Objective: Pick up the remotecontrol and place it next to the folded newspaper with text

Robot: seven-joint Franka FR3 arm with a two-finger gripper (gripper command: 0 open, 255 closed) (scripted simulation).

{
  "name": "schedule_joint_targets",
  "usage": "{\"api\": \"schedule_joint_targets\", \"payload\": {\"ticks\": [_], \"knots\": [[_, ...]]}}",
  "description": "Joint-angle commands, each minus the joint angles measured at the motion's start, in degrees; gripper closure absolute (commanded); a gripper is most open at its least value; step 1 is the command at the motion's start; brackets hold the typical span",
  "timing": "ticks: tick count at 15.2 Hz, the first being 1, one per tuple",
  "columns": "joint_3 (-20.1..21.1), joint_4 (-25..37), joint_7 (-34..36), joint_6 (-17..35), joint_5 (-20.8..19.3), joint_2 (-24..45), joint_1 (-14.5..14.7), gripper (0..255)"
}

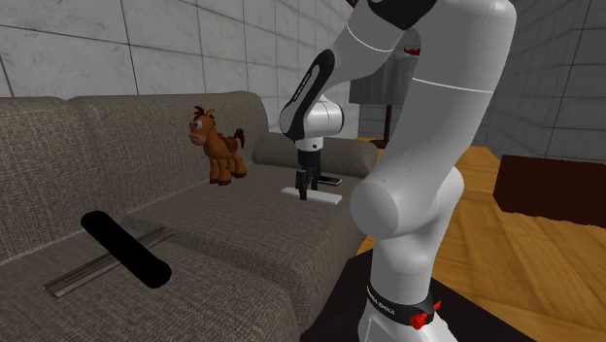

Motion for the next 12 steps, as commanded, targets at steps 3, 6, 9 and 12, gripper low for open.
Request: {"api": "schedule_joint_targets", "payload": {"ticks": [3,6,9,12], "knots": [[0.0,0.0,0.0,0.0,0.0,0.0,0.0,255],[0.0,0.0,0.0,0.0,0.0,0.0,0.0,255],[0.0,0.0,0.0,0.0,0.0,0.0,0.0,255],[0.1,0.3,0.1,-0.9,-0.1,-0.6,0.0,255]]}}
